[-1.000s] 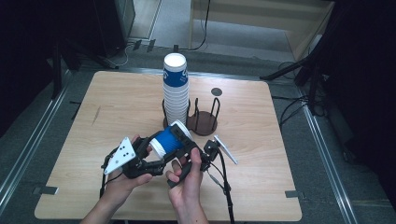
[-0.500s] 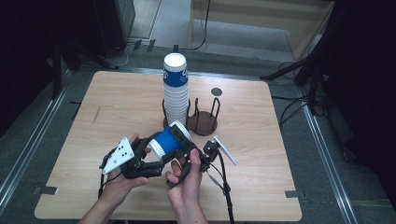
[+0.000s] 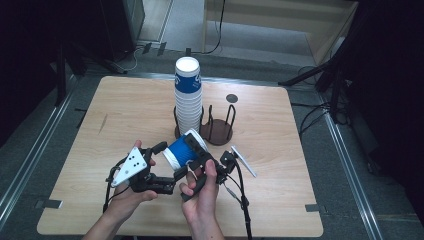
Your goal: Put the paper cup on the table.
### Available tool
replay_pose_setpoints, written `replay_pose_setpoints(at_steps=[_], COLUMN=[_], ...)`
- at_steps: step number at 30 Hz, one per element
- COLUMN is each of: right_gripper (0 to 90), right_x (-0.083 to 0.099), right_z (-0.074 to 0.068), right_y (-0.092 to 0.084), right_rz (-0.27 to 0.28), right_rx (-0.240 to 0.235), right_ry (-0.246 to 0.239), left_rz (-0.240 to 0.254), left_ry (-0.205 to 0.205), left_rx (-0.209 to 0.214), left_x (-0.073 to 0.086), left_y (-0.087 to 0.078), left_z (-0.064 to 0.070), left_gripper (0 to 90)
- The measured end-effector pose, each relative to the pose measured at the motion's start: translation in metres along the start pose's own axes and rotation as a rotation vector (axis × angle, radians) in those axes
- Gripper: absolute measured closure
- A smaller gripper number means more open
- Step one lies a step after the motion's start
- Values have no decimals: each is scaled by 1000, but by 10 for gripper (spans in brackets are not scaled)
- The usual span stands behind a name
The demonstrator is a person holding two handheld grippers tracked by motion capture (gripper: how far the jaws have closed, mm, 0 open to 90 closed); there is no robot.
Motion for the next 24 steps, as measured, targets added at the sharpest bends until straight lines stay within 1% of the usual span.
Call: replay_pose_setpoints(at_steps=[4,6,10,11,13,15,18,22,24], right_gripper=[144,144,145,145,145,146,148,151,151], right_x=[-2,-3,-10,-11,-13,-18,-23,-28,-30], right_z=[1,1,2,3,3,5,6,8,8], right_y=[-1,-1,-4,-5,-5,-8,-10,-12,-12], right_rz=[2,4,22,29,34,55,71,92,96], right_rx=[6,7,20,24,28,42,50,72,75], right_ry=[-10,-15,-38,-49,-52,-71,-105,-150,-155], left_rz=[1,-1,-14,-14,-15,-16,-25,-29,-31], left_ry=[-19,-20,-19,-19,-19,-16,-14,-11,-12], left_rx=[2,5,10,10,12,17,19,18,15], left_x=[-1,-2,0,0,0,1,2,3,4], left_y=[-1,-1,-1,-1,-1,-1,-1,-2,-3], left_z=[-1,-1,-1,-1,-1,0,0,0,-1], left_gripper=[20,20,20,20,20,20,20,20,20])
Point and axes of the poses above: each handheld gripper's, and its own axes: y roughly forward along the jaws, x roughly out of its underside, z roughly to its right, the point moved 10 cm from there along y, roughly forward along the jaws
